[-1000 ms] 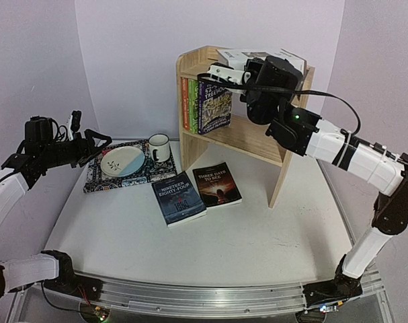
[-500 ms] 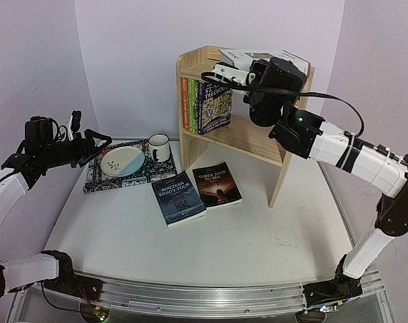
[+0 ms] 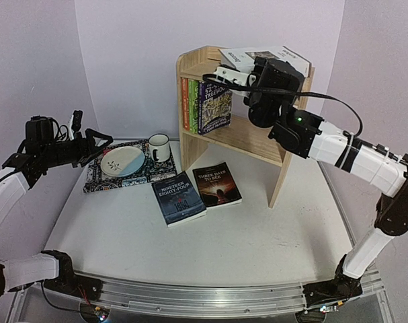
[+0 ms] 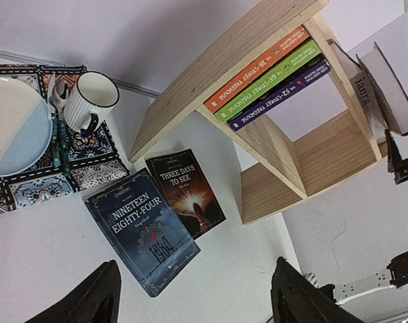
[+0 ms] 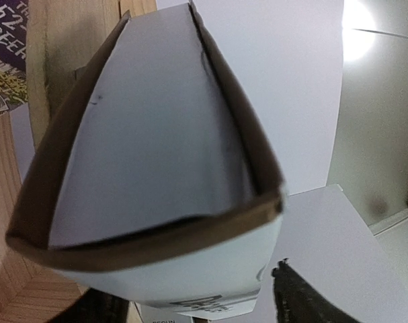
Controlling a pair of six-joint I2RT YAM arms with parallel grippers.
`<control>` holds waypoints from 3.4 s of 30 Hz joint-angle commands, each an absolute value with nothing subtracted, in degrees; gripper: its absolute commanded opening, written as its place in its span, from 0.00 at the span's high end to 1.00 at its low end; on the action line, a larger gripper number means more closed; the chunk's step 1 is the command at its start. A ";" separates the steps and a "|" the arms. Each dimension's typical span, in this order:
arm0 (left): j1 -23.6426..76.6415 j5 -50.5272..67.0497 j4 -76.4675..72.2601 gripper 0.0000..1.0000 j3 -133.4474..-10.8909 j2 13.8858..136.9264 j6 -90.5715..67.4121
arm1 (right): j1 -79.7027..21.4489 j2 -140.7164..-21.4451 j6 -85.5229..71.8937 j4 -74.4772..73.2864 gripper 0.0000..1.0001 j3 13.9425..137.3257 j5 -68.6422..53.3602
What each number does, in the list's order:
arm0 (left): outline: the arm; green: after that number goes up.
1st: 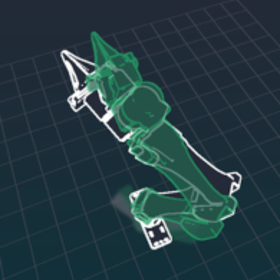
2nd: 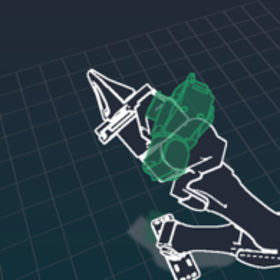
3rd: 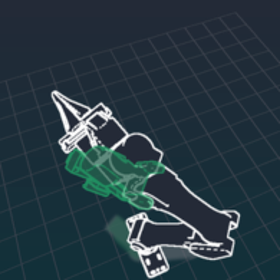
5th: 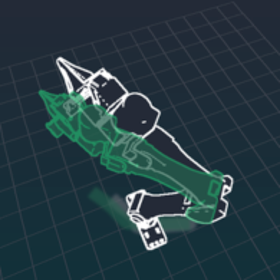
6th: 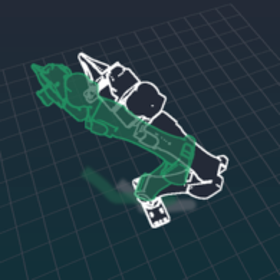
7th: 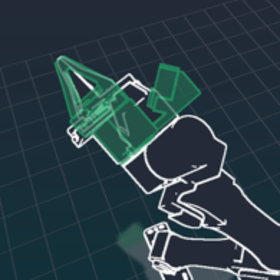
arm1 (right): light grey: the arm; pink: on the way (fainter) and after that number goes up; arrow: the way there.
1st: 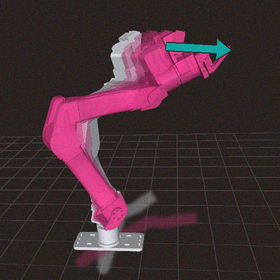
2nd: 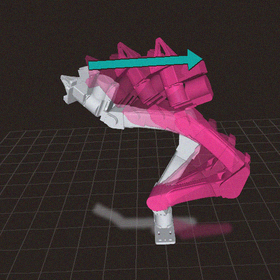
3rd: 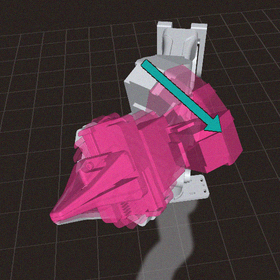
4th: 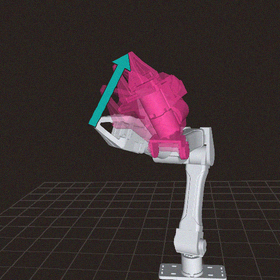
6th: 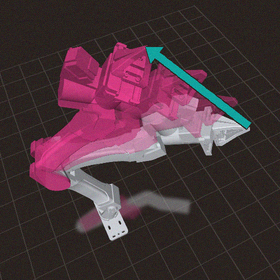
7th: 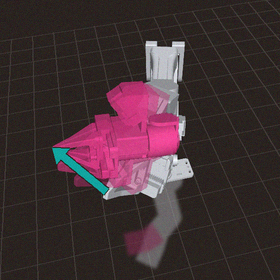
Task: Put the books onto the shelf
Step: Place the book on the book pile on the shelf, then adjust the book at the book pile on the shelf.
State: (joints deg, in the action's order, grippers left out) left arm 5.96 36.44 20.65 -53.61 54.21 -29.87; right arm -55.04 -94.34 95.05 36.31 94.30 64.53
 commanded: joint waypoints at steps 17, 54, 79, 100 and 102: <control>26.37 33.48 -5.15 0.21 -72.12 73.14 -36.81 | -55.16 -90.19 85.12 30.83 0.02 93.32 56.04; 36.19 35.48 -9.84 0.36 -107.50 102.77 -36.37 | -55.16 -72.92 29.08 -5.27 1.00 91.79 25.80; 36.22 28.37 -9.69 0.35 -98.09 93.81 -32.51 | -50.07 -85.76 30.34 0.61 1.00 103.71 21.69; 36.21 23.36 -9.04 0.34 -88.30 85.62 -32.27 | -44.89 -97.70 29.87 2.03 1.00 116.88 16.78; 36.22 22.82 -8.98 0.35 -86.74 84.54 -32.43 | -44.22 -99.36 29.67 2.19 1.00 118.57 16.48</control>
State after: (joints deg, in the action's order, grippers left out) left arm 36.07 24.33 -7.57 -88.83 88.45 -32.81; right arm -45.67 -96.93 30.24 -1.34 114.07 17.04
